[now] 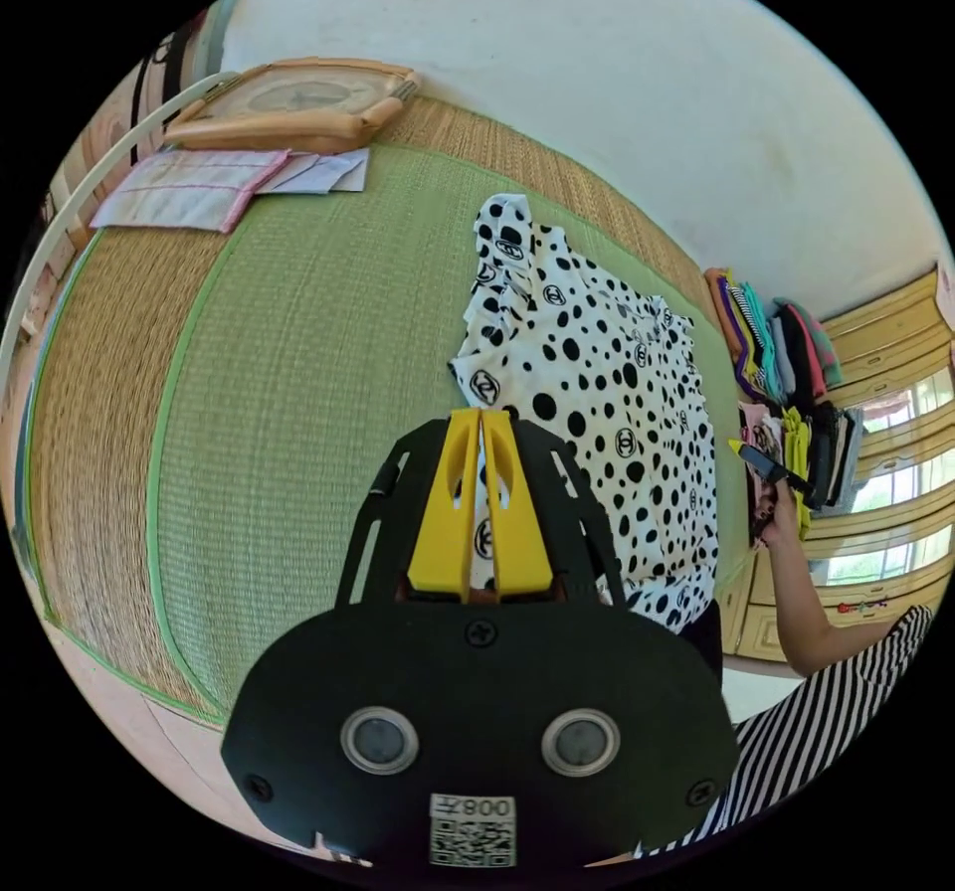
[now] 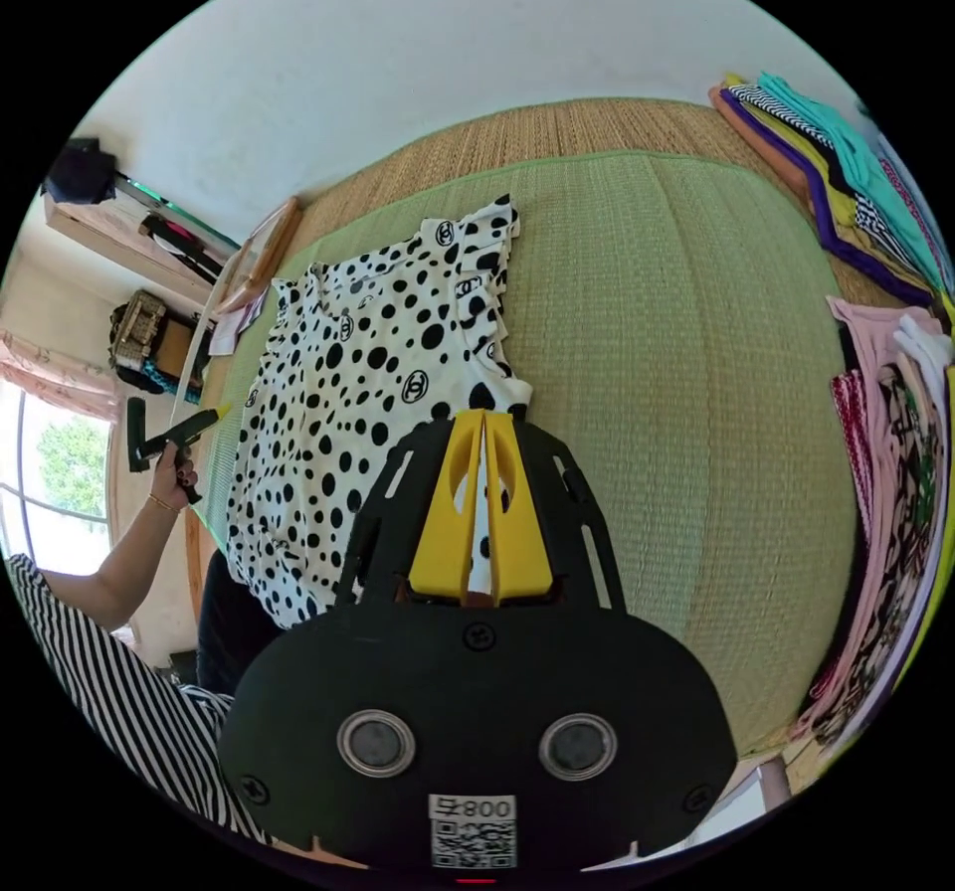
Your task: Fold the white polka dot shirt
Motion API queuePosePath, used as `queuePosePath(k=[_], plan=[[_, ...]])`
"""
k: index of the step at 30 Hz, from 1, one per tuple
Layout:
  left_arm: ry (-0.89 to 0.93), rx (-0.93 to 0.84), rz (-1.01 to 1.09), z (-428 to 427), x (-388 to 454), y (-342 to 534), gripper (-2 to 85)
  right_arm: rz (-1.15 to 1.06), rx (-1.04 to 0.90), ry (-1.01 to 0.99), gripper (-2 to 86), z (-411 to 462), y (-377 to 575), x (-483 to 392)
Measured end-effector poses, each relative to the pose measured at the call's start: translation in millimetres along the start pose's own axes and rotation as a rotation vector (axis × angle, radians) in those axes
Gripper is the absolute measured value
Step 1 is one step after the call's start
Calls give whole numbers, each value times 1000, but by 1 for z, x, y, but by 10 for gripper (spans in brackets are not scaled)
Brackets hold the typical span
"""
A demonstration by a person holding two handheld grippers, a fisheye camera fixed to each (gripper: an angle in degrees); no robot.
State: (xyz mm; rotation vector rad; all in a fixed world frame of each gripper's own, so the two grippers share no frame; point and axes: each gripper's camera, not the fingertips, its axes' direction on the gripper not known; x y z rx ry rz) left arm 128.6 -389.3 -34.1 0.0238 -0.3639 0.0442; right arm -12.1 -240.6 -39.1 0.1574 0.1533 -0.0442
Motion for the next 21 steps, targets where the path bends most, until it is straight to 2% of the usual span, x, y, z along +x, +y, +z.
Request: queuePosePath(k=[5,8,10,13,16,18,21], plan=[[52,-122,6,16,0,61,1,-28,-79,-75,0,-4,59,-20],[-49,-248,47,44,0,81,1,-49,-188,-63,0,14,91,-32],[-27,-199,-7,39,-9,84,1,-35,-280,17,0,32,107,-31],[-8,-172,6,29,-7,88,1,-48,-216,-35,1,12,115,-39],[26,-195,53,34,3,97,1,-87,-246,-38,1,9,122,-50],[-23,-288,56,55,2,106,1,-88,-304,-32,2,20,131,-51],[2,-252,17,52,-8,110,2,-44,-315,-55,2,22,146,-42]])
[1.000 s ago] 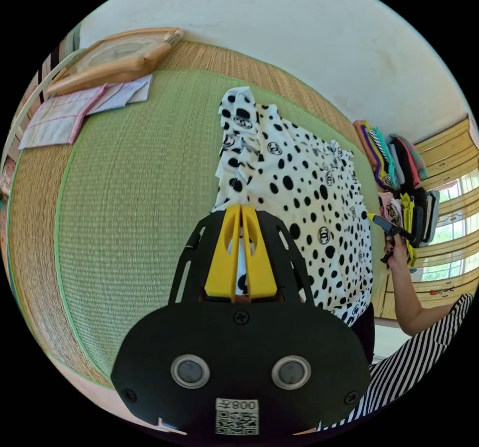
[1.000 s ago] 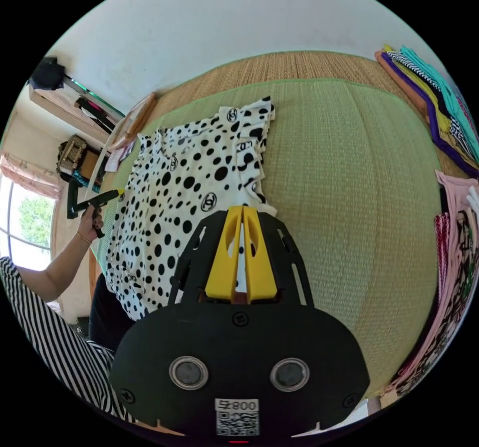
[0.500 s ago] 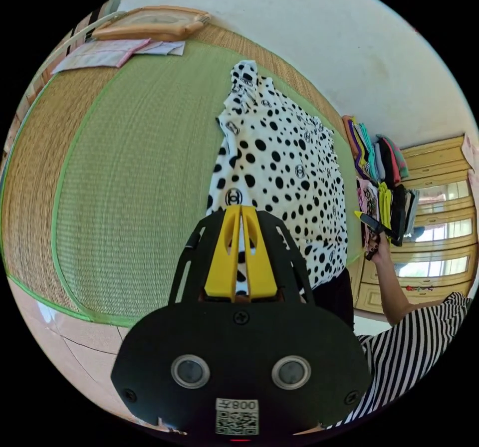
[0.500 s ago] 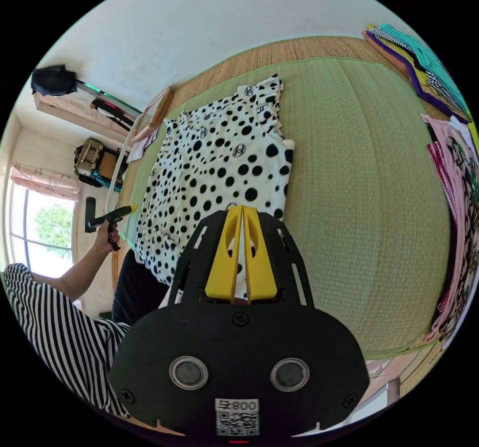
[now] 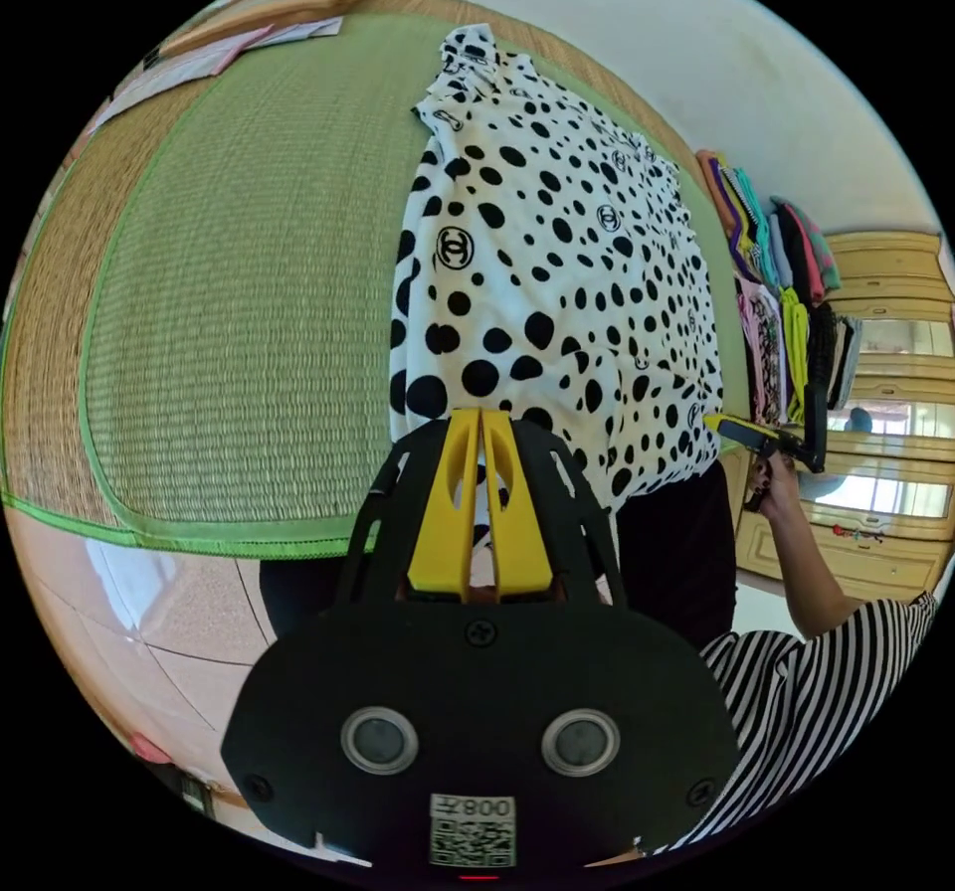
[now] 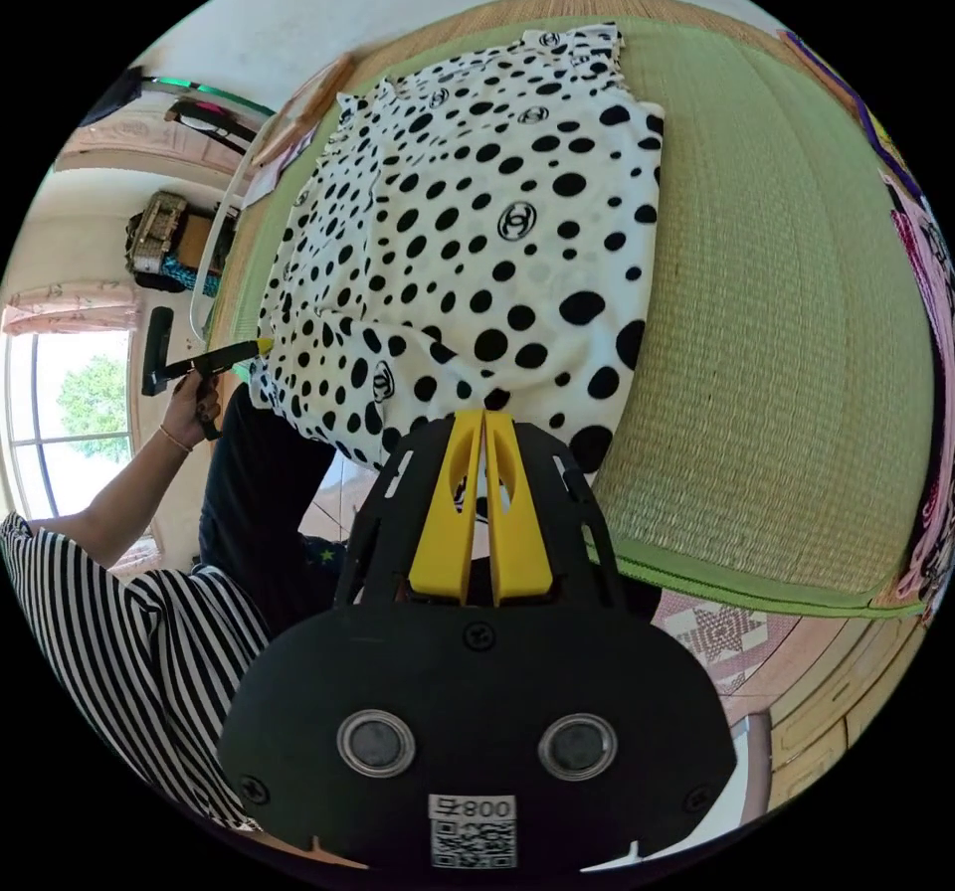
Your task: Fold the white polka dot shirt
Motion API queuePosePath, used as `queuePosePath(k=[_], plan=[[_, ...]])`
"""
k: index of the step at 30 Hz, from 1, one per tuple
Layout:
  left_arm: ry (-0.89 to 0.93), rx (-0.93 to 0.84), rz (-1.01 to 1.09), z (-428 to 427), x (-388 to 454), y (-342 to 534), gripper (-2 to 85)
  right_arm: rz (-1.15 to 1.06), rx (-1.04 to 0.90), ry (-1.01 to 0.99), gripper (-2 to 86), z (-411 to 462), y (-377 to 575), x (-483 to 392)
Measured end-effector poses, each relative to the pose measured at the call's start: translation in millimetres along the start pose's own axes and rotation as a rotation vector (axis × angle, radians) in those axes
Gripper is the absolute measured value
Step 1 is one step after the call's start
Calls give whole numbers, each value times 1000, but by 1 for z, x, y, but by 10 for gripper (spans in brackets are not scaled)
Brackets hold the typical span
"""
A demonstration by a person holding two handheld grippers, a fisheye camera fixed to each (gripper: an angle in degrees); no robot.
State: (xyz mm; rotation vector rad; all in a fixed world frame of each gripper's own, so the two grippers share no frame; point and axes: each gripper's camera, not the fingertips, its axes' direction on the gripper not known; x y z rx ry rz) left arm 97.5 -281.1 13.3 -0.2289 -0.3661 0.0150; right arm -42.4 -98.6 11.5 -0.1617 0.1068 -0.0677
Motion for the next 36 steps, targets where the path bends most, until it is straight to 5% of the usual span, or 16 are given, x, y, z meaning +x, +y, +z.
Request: queuePosePath(k=[11,23,36], plan=[[7,32,165,17,49,-100,1,-61,53,92,0,-28,-72,-9],[95,94,164,8,36,-152,7,-98,131,66,3,-48,-87,-14],[72,192,134,-30,26,-305,54,-56,302,77,38,-115,-223,20]])
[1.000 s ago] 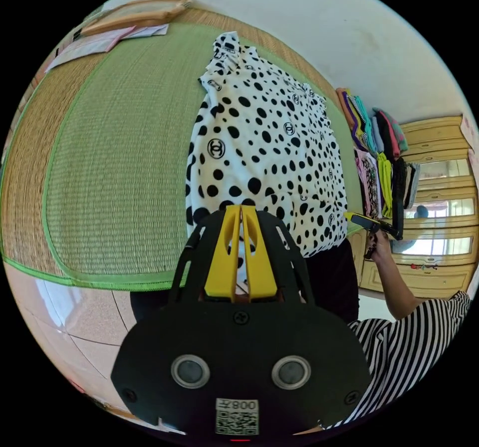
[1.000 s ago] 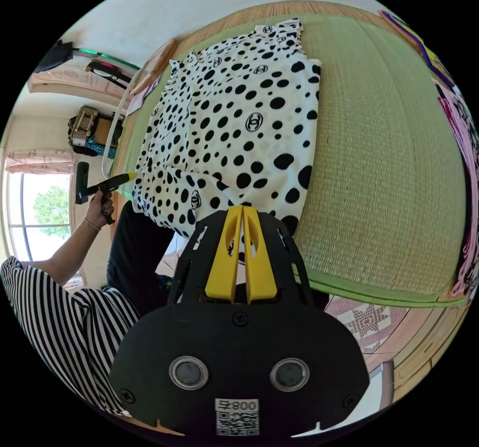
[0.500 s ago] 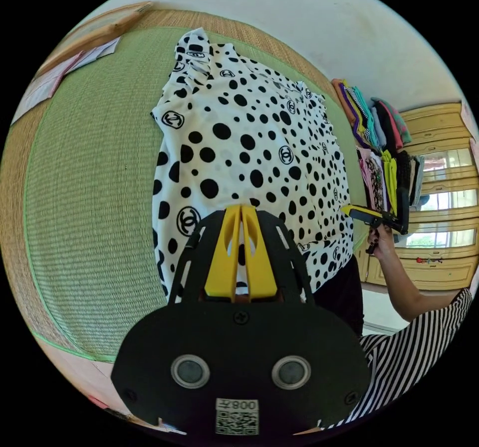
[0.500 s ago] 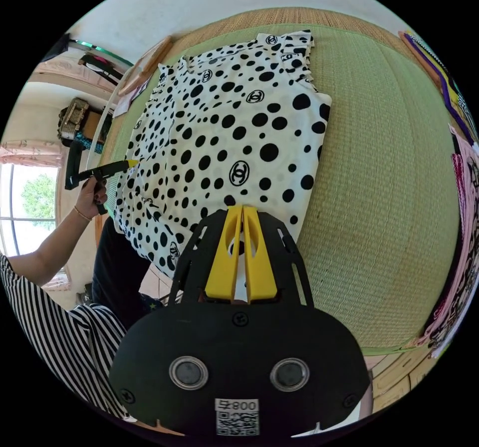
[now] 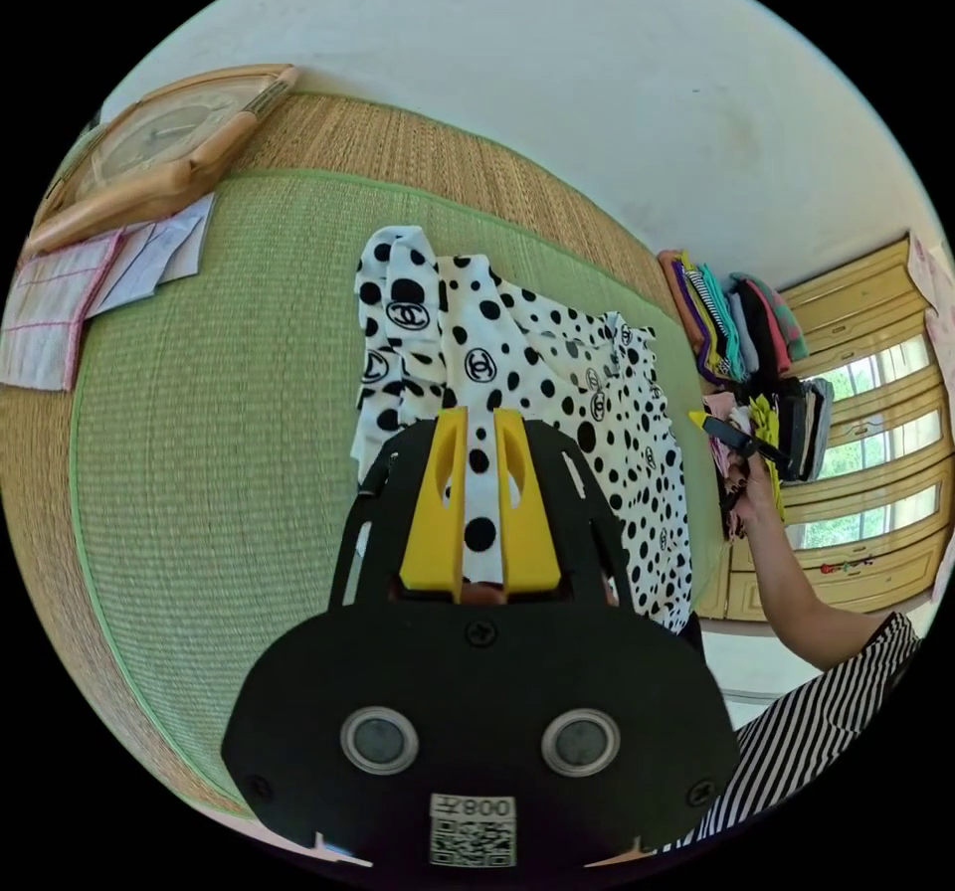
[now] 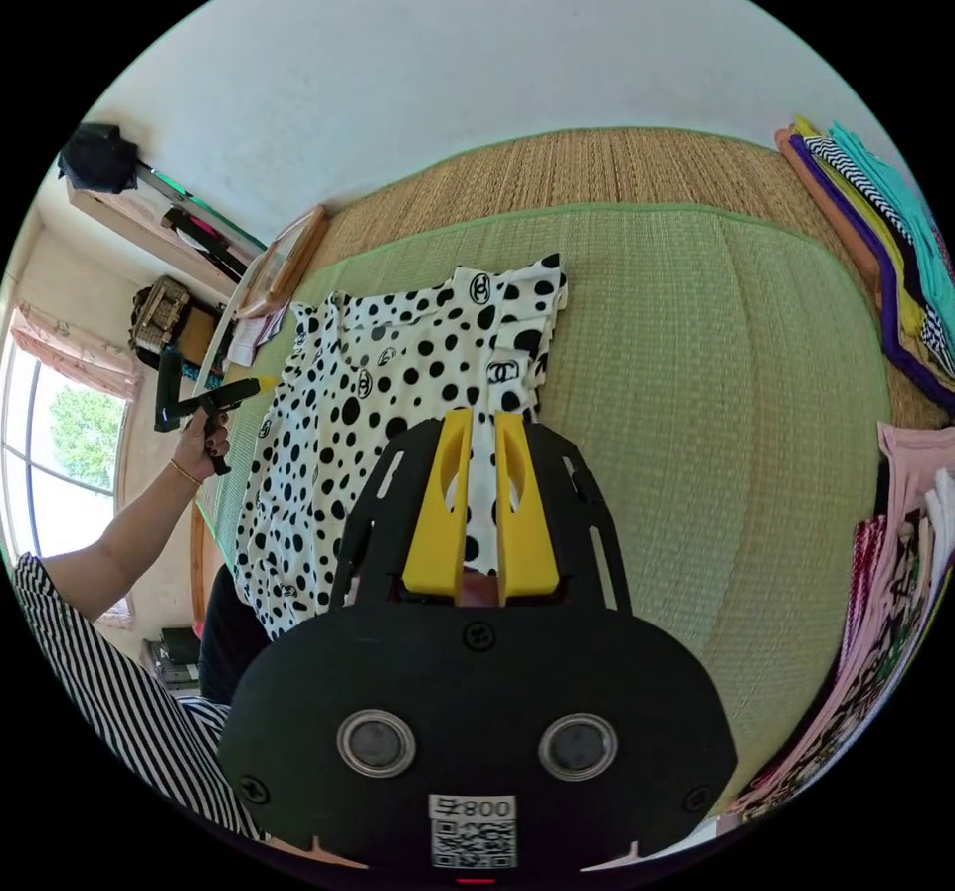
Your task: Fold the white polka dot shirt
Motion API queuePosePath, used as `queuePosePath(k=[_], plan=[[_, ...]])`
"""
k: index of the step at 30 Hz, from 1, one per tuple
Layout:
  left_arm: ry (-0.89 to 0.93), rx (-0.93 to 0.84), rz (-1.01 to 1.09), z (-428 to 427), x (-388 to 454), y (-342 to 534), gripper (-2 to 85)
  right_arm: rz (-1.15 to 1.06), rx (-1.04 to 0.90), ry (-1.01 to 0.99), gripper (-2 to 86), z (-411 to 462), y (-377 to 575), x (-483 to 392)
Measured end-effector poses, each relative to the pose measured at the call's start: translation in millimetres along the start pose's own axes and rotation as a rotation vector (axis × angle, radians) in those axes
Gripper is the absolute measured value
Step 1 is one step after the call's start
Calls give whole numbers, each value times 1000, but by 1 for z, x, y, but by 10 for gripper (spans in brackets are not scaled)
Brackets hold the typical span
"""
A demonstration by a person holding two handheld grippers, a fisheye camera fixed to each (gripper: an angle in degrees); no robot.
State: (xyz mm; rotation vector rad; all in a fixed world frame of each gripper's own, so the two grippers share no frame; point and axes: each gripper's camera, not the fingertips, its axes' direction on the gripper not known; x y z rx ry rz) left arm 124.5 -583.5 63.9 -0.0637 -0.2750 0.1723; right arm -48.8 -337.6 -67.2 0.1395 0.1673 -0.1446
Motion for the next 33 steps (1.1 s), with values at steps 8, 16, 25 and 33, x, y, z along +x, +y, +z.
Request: queuePosePath(k=[8,16,25,33], plan=[[61,-21,49,-6,13,14,52,-69,-30,-40,43,5,19,-33],[-211,-157,317,34,106,43,45,-290,-176,141,45,53,48,-126],[-149,-51,292,-4,121,38,8,-264,-139,100,5,27,32,-137],[-119,-19,289,-25,123,38,42,-252,-106,114,33,22,1,-151]])
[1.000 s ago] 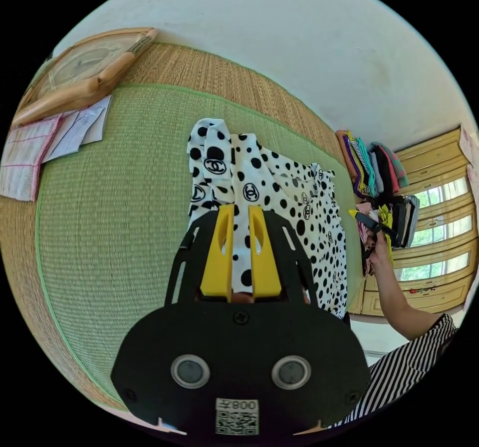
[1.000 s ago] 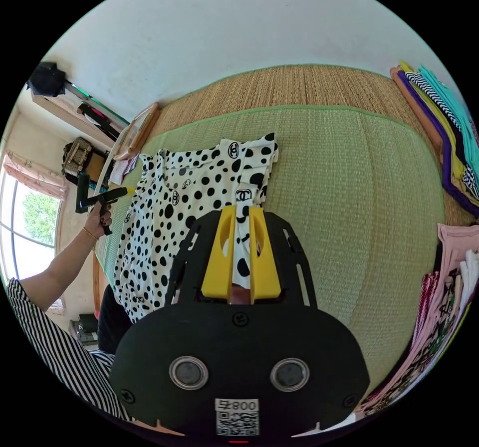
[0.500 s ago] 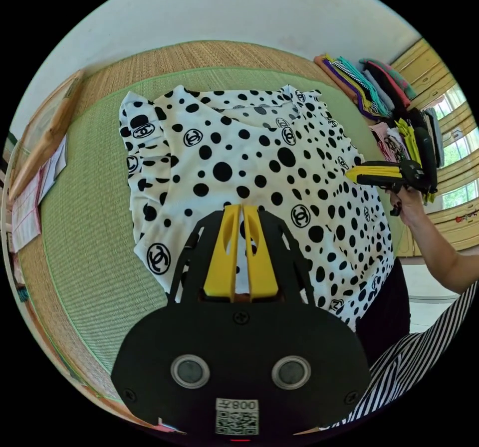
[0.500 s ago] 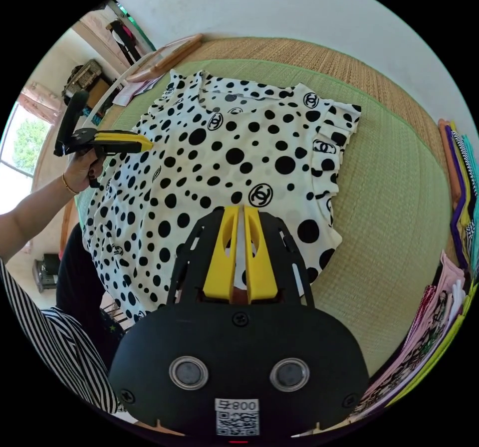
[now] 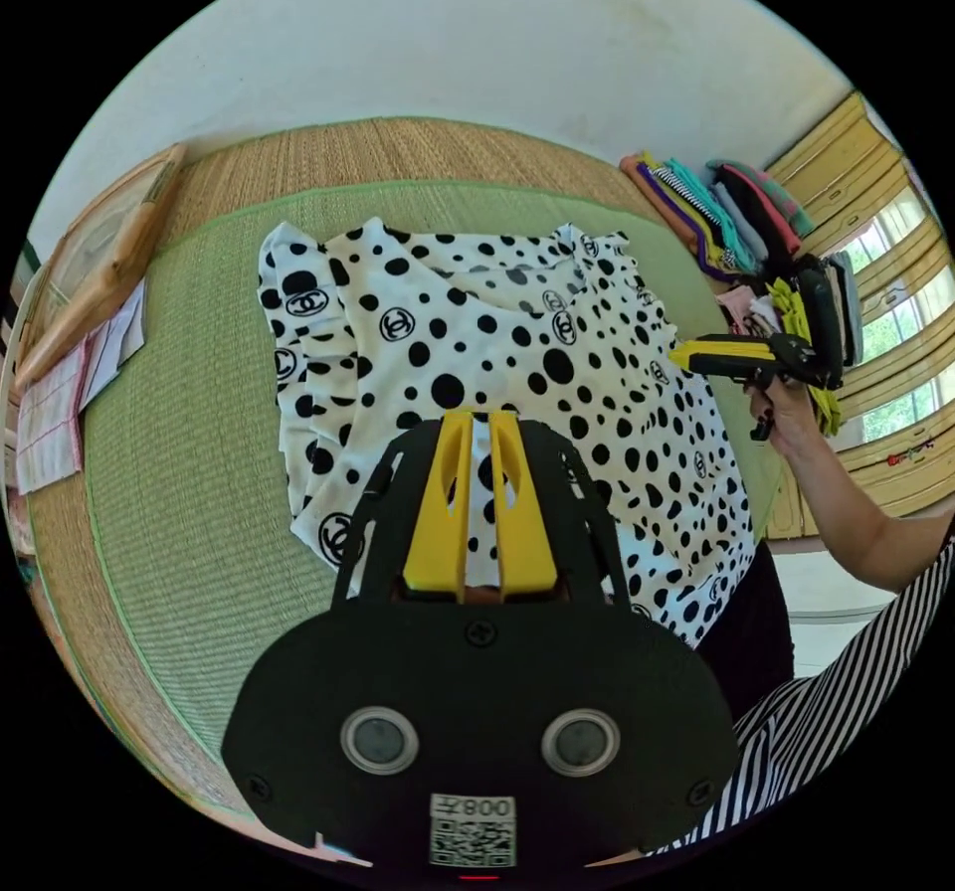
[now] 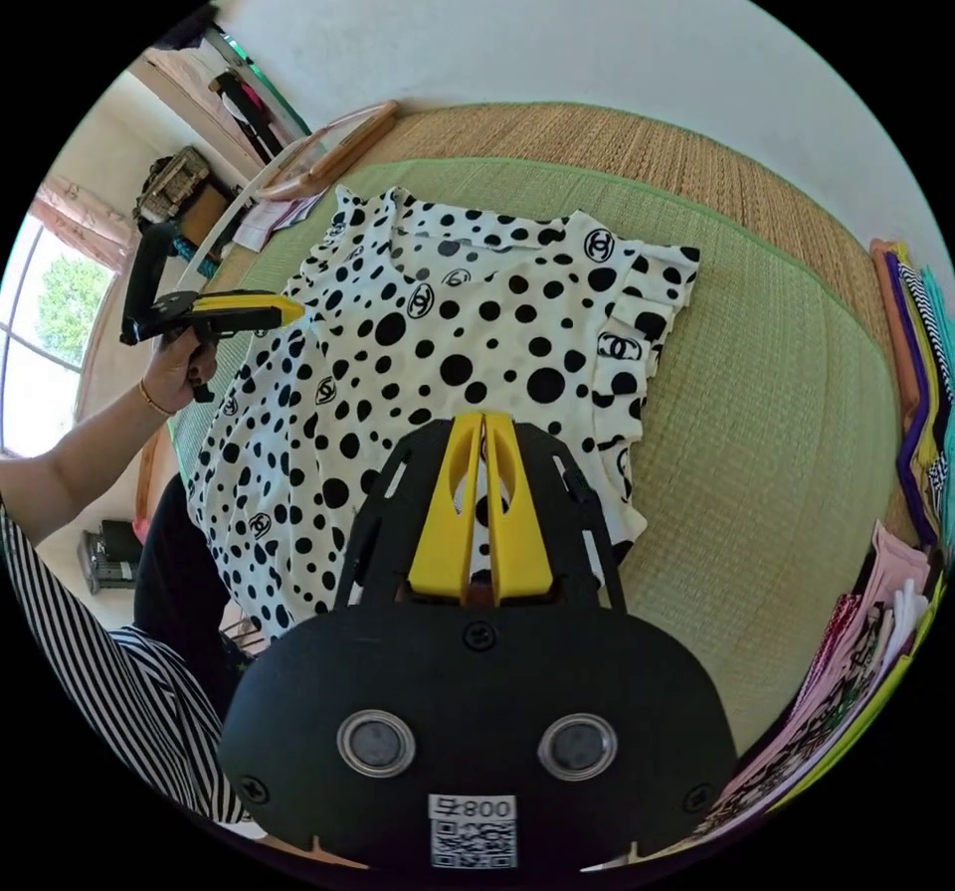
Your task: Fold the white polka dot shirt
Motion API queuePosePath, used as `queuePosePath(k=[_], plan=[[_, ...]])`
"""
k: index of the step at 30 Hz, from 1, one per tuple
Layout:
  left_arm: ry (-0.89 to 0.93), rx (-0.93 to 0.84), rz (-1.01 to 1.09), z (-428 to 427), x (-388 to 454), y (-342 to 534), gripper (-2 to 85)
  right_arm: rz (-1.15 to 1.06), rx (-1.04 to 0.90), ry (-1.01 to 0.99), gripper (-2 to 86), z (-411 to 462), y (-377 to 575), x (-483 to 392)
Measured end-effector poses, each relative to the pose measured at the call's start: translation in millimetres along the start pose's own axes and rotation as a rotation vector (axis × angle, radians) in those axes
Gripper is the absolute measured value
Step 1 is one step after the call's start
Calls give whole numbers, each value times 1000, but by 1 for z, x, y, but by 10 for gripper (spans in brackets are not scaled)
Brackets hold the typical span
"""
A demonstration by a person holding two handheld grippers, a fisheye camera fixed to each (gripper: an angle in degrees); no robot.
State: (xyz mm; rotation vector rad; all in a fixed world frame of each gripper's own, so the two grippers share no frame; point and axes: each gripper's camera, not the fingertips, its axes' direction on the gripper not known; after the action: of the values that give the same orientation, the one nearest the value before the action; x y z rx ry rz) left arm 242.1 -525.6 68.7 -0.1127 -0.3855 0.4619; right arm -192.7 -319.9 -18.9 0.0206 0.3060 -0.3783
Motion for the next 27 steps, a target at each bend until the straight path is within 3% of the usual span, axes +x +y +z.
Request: queuePosePath(k=[8,18,22,27], plan=[[-111,-100,-41,29,-17,-26,52,-17,-80,155,54,30,-37,1],[-141,-34,-49,10,-23,-16,9,-20,-85,158,7,20,-50,9],[-128,-41,-82,7,-29,-7,14,3,-136,119,6,29,-54,19],[-5,31,-100,-33,-26,56,34,59,-65,105,6,0,-18,29]])
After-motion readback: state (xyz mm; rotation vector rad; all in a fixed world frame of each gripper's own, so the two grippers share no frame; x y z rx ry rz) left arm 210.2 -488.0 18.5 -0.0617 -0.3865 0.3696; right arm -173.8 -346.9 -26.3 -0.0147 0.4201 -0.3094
